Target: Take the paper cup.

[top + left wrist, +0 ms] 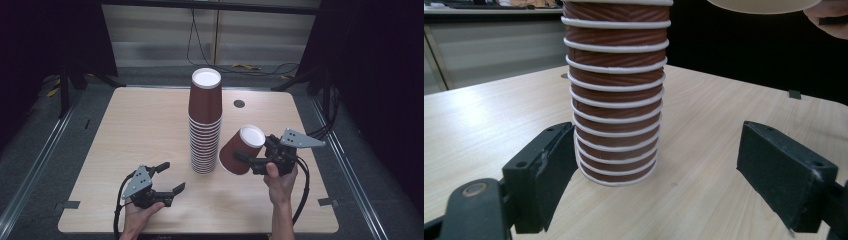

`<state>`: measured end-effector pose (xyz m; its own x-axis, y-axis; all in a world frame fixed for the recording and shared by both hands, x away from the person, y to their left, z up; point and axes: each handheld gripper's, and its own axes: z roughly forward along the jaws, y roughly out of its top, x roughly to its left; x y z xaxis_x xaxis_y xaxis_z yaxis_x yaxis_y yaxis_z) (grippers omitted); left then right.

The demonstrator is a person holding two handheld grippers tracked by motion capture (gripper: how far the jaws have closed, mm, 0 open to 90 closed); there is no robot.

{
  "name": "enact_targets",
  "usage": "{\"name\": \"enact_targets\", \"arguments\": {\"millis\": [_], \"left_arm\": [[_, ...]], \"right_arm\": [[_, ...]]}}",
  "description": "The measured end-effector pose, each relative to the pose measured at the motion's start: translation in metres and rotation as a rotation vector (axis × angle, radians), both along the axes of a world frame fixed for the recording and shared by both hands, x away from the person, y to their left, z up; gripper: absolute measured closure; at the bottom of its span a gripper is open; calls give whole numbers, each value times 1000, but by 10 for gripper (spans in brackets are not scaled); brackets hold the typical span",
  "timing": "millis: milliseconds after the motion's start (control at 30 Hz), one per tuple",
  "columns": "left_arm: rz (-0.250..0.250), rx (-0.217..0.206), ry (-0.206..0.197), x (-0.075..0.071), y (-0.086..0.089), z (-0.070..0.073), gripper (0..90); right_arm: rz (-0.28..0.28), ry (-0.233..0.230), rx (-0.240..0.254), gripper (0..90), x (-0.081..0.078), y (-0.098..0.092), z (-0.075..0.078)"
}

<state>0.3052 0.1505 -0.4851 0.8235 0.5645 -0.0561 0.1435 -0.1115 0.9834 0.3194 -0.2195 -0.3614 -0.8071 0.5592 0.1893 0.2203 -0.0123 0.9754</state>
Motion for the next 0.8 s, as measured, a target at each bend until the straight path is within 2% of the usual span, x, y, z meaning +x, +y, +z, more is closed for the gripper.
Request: {"name": "enact_targets", "arguments": {"millis": [200, 300, 433, 533, 600, 633, 733, 800], "left_arm": [[-39, 4, -3, -2, -5, -1, 157], [-66, 3, -9, -3, -10, 0, 157], [-79, -4, -10, -5, -15, 0, 156], [-98, -5, -11, -6, -17, 0, 155], [-99, -13, -6, -9, -19, 1, 155], [-114, -30, -12, -10, -20, 3, 155], [-112, -26, -19, -12, -21, 5, 155], [-137, -22, -22, -13, -23, 6, 155]], "right_arm": [[27, 31, -3, 207, -1, 7, -17], [60, 52, -15, 207, -2, 16, -28], [89, 48, -6, 207, -1, 22, -34], [116, 63, -18, 207, 0, 29, -43], [120, 72, -17, 207, 0, 33, -48], [126, 72, -14, 207, 0, 34, -50], [132, 78, -11, 207, 0, 37, -54], [134, 78, -11, 208, 0, 40, -57]]}}
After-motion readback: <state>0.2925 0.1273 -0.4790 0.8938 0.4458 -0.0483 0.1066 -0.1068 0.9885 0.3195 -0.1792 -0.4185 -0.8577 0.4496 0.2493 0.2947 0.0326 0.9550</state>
